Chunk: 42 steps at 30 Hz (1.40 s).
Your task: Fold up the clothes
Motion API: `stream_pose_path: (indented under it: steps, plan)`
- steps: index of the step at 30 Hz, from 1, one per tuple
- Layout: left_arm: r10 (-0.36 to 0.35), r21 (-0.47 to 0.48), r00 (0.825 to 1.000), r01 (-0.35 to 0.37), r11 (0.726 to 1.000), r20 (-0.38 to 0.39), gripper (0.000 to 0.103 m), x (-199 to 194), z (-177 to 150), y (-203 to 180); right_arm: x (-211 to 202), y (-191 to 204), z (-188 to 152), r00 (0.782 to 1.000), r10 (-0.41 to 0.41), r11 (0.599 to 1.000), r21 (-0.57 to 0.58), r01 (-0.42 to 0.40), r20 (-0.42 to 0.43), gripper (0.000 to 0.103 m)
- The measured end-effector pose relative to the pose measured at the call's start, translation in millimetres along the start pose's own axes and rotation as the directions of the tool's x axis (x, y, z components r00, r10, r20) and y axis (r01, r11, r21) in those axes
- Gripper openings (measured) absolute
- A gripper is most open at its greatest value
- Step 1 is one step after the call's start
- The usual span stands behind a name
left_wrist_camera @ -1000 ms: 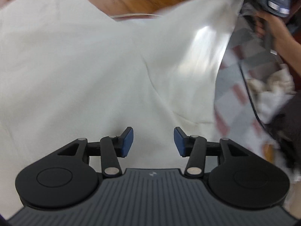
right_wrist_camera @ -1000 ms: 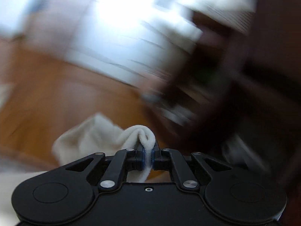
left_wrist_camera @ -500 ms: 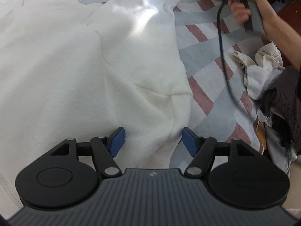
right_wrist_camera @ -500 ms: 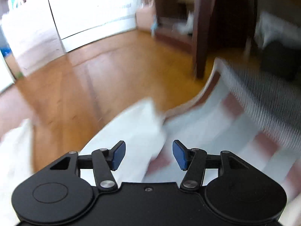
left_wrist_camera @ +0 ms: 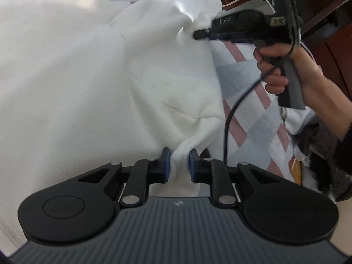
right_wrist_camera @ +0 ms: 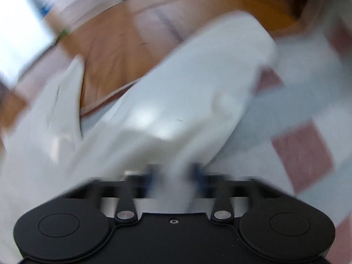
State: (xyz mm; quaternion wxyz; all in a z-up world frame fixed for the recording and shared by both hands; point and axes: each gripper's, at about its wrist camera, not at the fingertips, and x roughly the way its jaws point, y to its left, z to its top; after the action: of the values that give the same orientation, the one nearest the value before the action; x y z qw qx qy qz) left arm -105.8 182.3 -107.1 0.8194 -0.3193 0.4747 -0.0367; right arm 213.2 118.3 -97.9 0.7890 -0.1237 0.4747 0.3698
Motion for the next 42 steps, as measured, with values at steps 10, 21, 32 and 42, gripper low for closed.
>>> stream_pose_path:
  steps: [10,21,32,42]
  plan:
    - [0.097,0.003,0.993,-0.097,0.995,-0.060,0.025,-5,2,6,-17,12,-36,0.946,-0.301,0.935,-0.157,0.317,0.119,0.002]
    - [0.175,-0.108,0.983,-0.169,0.980,0.047,0.068,-54,13,44,-35,-6,-48,0.904,-0.401,0.914,0.000,0.406,0.149,0.005]
    - [0.547,-0.250,0.794,-0.492,0.834,0.264,0.073,-158,63,125,-37,21,9,0.985,-0.111,0.994,0.023,0.108,0.136,0.037]
    - [0.798,-0.305,0.564,-0.737,0.603,0.216,0.073,-233,91,288,-56,104,132,0.946,0.322,0.944,0.084,-0.318,-0.030,0.043]
